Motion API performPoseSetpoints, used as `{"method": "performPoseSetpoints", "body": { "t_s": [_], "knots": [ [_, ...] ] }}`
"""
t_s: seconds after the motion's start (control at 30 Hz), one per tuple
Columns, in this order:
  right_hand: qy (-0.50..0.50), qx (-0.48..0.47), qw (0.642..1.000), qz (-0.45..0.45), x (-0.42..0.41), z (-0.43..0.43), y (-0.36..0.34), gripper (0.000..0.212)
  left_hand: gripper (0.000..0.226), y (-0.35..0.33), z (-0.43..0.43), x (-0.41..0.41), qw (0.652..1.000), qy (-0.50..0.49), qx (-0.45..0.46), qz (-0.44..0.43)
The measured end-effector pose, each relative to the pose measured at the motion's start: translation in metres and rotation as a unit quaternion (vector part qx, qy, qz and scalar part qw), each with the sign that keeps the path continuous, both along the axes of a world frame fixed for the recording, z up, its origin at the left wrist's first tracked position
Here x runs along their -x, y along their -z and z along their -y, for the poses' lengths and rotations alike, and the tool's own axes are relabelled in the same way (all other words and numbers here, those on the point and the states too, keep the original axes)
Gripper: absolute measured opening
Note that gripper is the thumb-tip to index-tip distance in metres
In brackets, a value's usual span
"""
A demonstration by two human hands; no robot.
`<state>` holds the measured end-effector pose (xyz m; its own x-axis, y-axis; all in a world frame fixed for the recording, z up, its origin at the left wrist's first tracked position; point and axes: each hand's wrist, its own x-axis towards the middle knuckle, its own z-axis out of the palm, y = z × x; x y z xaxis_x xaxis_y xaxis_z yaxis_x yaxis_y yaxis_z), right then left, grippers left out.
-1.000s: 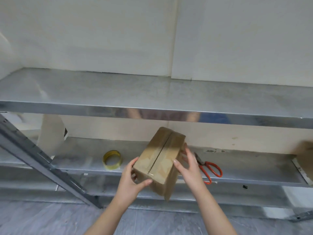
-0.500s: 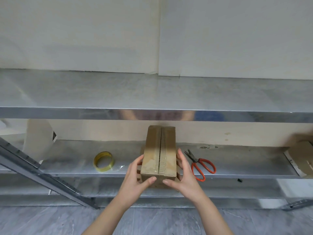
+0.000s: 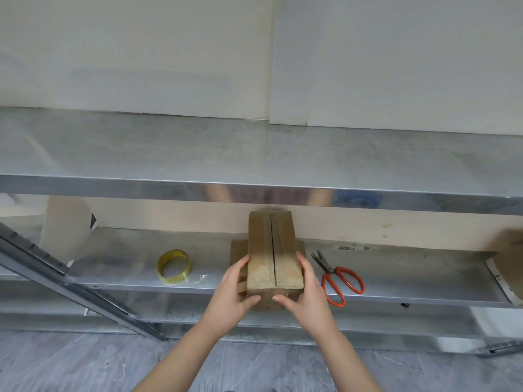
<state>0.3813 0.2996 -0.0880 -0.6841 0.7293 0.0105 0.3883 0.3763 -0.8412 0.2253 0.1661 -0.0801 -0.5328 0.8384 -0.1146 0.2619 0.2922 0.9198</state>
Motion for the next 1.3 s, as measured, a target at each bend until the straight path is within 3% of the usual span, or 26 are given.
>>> {"method": "performPoseSetpoints", "body": {
  "t_s": [0.17,0.33,0.5,0.67,0.77,0.9,1.13,1.3],
  "knots": [
    [0.036,-0.022,0.999,0.029,0.003,-0.002,0.003,0.094,0.082,-0.001,-0.005,0.008,1.0,0.001,0.01,-0.004],
    [-0.003,-0.058,0.995,0.076,-0.006,-0.004,-0.012,0.097,0.084,-0.001,-0.001,0.017,0.99,0.033,0.043,-0.131],
    [0.008,-0.263,0.961,0.088,-0.006,0.019,-0.033,0.055,0.09,-0.001,0.006,0.021,0.98,0.081,0.036,-0.179],
    [-0.056,-0.321,0.943,0.063,0.037,0.062,-0.044,0.045,0.086,0.009,0.034,0.052,0.947,0.13,0.076,-0.284],
    [-0.106,-0.315,0.942,0.056,0.083,0.095,-0.039,0.046,0.076,0.023,0.068,0.089,0.893,0.145,0.139,-0.402],
    [-0.149,-0.218,0.957,0.117,0.141,0.119,-0.012,0.051,0.071,0.035,0.1,0.144,0.852,0.131,0.217,-0.458],
    [-0.116,-0.152,0.932,0.307,0.183,0.093,0.042,0.051,0.056,0.051,0.103,0.191,0.846,0.154,0.231,-0.456],
    [-0.097,-0.133,0.929,0.331,0.198,0.084,0.052,0.026,0.031,0.058,0.092,0.195,0.852,0.185,0.195,-0.449]
  ]
}}
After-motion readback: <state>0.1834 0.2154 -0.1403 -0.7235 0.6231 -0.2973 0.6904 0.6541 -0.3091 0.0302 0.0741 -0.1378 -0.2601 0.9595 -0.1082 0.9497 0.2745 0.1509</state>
